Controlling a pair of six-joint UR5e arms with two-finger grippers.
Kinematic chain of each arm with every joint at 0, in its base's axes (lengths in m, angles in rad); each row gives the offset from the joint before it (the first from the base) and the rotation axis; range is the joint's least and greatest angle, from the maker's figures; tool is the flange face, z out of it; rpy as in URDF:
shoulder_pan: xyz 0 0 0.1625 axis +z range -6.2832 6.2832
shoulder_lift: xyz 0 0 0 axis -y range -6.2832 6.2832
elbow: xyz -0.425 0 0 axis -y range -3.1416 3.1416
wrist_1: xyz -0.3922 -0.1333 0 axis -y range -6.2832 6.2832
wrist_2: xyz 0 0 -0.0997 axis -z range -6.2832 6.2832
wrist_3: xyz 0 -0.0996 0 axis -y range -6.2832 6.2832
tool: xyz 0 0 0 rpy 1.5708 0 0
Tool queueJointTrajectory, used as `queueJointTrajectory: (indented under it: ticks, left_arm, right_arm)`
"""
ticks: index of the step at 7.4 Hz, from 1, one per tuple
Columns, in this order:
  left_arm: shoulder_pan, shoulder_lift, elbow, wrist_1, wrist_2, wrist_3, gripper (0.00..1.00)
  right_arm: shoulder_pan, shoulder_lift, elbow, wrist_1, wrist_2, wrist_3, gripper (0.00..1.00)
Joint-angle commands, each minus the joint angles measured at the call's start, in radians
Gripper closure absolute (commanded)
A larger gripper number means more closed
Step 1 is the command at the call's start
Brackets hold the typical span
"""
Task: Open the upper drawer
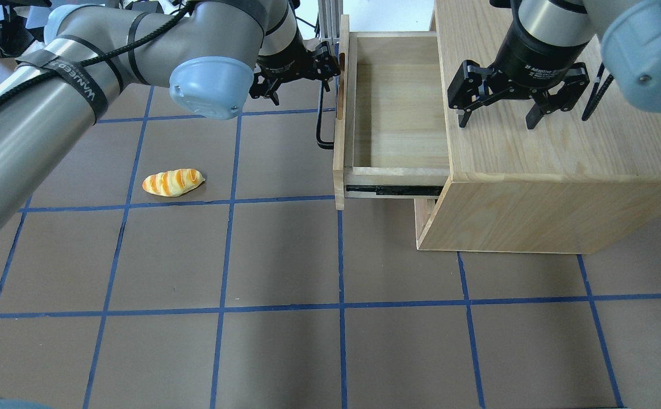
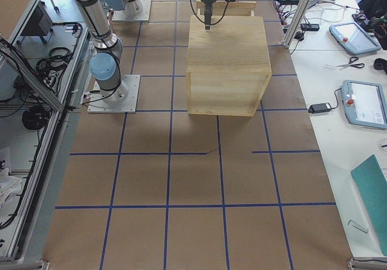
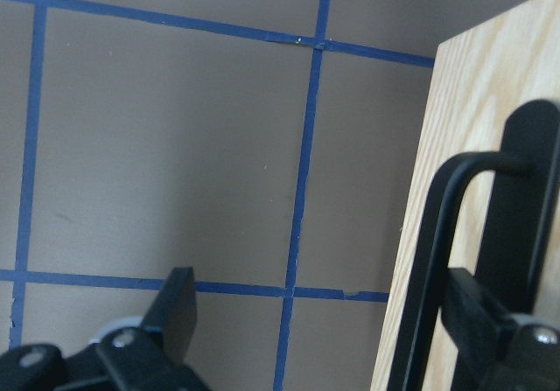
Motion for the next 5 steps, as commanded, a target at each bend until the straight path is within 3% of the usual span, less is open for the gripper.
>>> queueJointTrajectory:
  ticks: [1,5]
  left_arm:
    - [0.009,0.005,0.0,-0.007,0.001,0.002,0.0]
    - [0.026,0.011,-0.002,-0.026,0.026,0.019,0.0]
  right_arm:
    - [0.0,0.0,0.0,0.0,0.0,0.0,0.0]
    - [0.0,0.0,0.0,0.0,0.0,0.0,0.0]
